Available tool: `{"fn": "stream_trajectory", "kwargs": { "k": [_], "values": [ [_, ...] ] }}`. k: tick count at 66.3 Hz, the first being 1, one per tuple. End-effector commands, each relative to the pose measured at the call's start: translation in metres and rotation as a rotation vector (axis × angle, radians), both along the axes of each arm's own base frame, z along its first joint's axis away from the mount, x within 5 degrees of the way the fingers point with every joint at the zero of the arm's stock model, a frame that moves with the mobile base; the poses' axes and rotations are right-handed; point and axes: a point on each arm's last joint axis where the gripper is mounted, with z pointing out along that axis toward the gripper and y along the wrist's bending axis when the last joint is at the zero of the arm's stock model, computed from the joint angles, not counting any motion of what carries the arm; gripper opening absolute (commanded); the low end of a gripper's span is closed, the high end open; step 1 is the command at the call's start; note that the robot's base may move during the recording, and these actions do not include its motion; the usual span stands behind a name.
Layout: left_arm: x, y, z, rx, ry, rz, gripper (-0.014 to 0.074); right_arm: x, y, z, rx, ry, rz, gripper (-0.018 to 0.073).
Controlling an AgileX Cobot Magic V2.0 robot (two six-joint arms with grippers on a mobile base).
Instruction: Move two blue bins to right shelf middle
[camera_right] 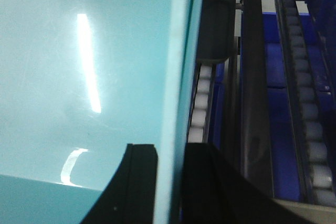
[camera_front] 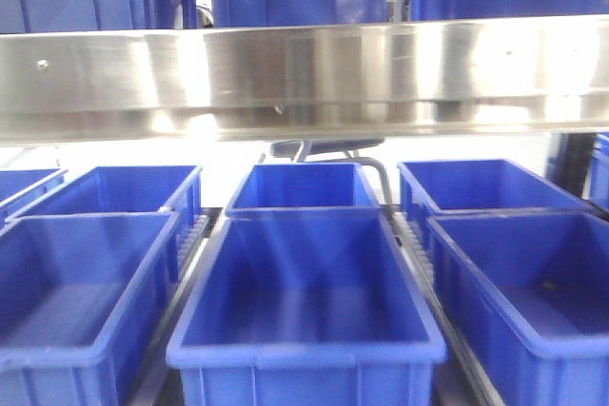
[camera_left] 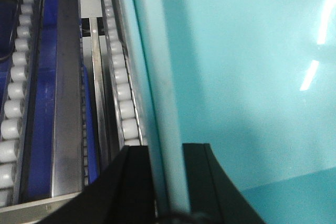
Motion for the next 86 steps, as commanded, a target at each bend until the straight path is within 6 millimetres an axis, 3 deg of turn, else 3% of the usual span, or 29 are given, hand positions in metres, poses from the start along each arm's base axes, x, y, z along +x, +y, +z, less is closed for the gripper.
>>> {"fn": "stream_trajectory", "kwargs": {
  "k": [1,86],
  "values": [
    [-0.0042,-0.0047,0.0139,-0.048,-0.093,-0.042,-0.0111,-0.0041,0.0026,0.02,0.034,-0.146,0.033,-0.0167],
    [-0.0041,-0.0045,0.0139,-0.046,-0.094,-0.041,-0.0111,-0.0041,0.0026,0.02,0.034,-0.146,0.033,-0.0167]
  ]
}}
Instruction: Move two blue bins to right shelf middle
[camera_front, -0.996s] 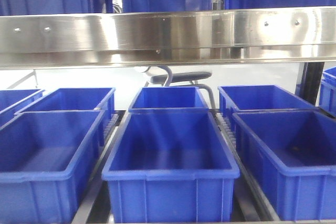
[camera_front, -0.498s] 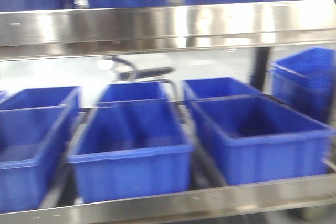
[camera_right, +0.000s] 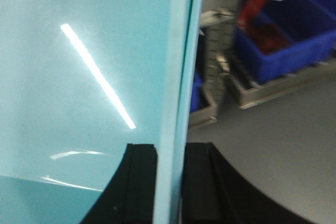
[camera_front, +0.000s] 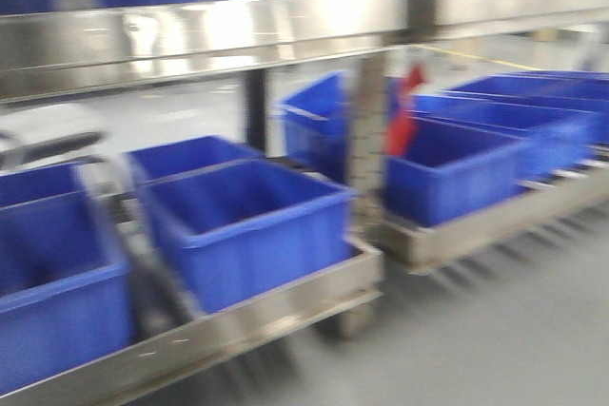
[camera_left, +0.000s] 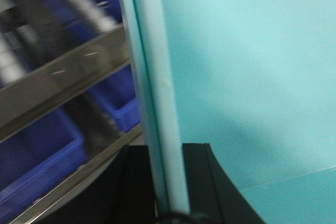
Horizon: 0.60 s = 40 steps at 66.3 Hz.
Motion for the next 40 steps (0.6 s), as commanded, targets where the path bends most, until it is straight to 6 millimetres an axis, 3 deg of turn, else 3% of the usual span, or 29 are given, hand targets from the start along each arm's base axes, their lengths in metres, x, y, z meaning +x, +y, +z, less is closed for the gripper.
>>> {"fn": "stream_trajectory", "kwargs": {
  "k": [1,40],
  "values": [
    [-0.0042,-0.0049,0.0139,-0.051,-0.093,-0.042,-0.0111,-0.005,0.0022,0.0199,0.031,-0.14,0.032,-0.0167],
    [-0.0042,-0.0049,0.0139,-0.051,-0.093,-0.042,-0.0111,-0.005,0.0022,0.0199,0.031,-0.14,0.032,-0.0167]
  ]
}}
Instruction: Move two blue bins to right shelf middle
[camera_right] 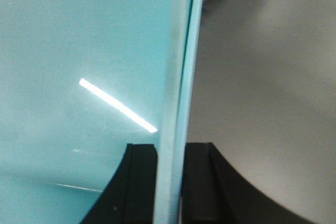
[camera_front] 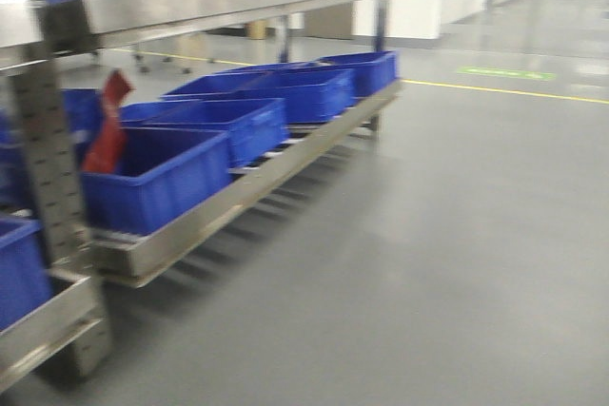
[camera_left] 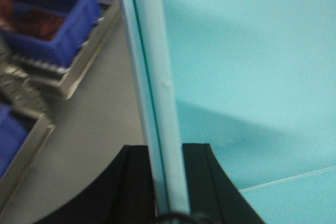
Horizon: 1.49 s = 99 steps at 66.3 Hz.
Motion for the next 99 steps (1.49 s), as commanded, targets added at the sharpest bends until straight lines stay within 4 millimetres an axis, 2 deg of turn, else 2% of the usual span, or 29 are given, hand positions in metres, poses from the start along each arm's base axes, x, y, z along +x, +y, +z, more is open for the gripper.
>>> {"fn": "stream_trajectory", "kwargs": {
  "k": [1,99],
  "values": [
    [-0.0041,-0.0045,0.0139,-0.048,-0.094,-0.04,-0.0111,-0.0051,0.0024,0.0199,0.033,-0.139,0.033,-0.0167],
    [-0.0041,-0.0045,0.0139,-0.048,-0.094,-0.04,-0.0111,-0.0051,0.0024,0.0199,0.033,-0.139,0.033,-0.0167]
  ]
}}
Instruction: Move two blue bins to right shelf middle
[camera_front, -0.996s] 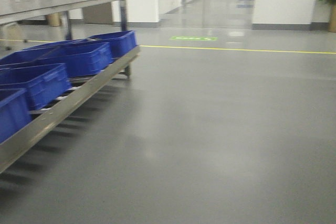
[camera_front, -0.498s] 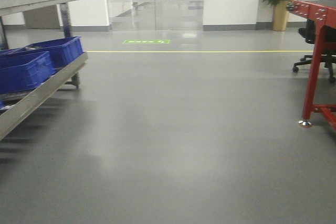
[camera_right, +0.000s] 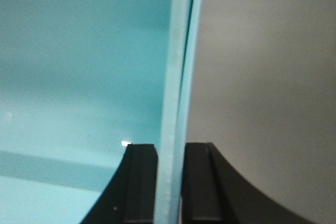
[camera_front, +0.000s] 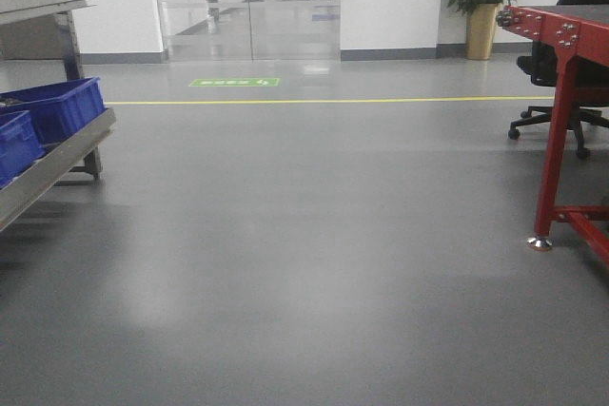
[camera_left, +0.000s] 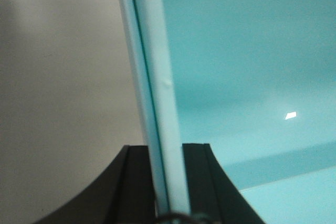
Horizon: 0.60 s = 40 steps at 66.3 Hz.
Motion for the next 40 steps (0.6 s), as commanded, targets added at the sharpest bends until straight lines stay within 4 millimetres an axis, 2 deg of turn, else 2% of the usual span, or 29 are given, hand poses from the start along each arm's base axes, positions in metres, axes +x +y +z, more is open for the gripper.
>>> {"fn": "stream_trajectory", "kwargs": {
  "k": [1,40],
  "values": [
    [-0.0041,-0.0045,0.0139,-0.048,-0.094,-0.04,-0.0111,-0.0051,0.0024,0.0199,0.033,-0.139,0.033,-0.0167],
    [-0.0038,-0.0034,0.0139,-0.037,-0.097,-0.032,-0.0111,-0.0051,0.0024,0.0199,0.033,-0.139,0.033,-0.0167]
  ]
}}
